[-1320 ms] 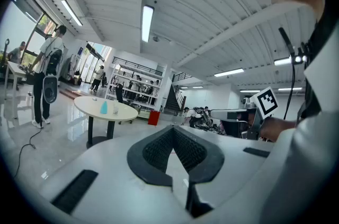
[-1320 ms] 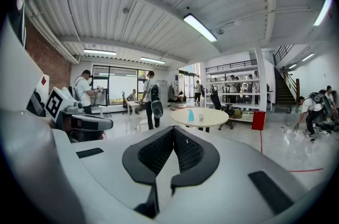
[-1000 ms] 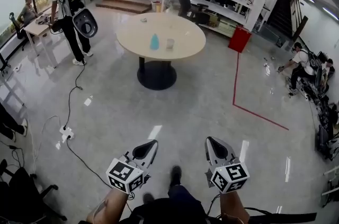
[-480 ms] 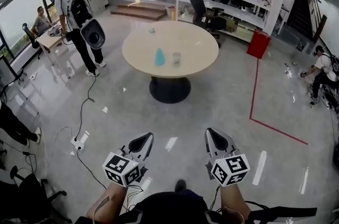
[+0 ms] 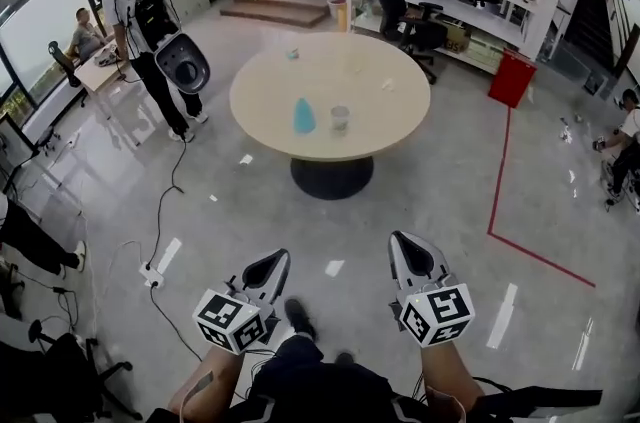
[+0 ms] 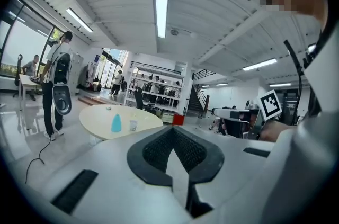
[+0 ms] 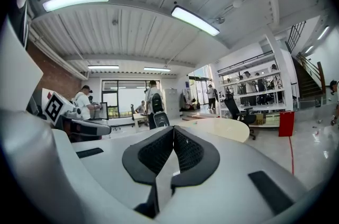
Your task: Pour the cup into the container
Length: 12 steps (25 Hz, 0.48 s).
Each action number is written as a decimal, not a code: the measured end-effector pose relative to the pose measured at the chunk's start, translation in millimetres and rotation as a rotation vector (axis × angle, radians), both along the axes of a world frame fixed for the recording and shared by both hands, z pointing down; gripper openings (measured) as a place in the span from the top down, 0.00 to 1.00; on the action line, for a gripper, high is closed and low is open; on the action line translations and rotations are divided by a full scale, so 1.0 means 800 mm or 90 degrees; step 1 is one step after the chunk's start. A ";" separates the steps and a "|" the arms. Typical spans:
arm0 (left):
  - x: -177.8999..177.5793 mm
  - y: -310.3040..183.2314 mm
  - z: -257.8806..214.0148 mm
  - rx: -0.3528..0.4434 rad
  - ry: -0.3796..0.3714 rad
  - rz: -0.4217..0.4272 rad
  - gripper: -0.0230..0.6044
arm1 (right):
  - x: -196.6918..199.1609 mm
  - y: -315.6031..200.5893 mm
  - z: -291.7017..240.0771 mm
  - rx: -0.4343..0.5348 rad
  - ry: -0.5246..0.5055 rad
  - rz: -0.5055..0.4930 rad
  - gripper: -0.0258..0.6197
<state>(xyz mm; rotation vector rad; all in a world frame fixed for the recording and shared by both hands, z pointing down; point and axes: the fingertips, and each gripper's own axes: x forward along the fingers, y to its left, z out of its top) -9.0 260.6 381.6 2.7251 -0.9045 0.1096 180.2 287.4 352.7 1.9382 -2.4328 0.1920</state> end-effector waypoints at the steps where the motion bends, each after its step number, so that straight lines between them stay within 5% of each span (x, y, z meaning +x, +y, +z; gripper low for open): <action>1: 0.008 -0.017 0.004 0.002 0.000 0.002 0.97 | 0.007 -0.017 0.002 0.002 0.004 0.001 0.96; 12: 0.016 -0.245 -0.005 0.058 0.024 0.062 0.97 | 0.003 -0.234 -0.016 0.016 0.014 0.044 0.96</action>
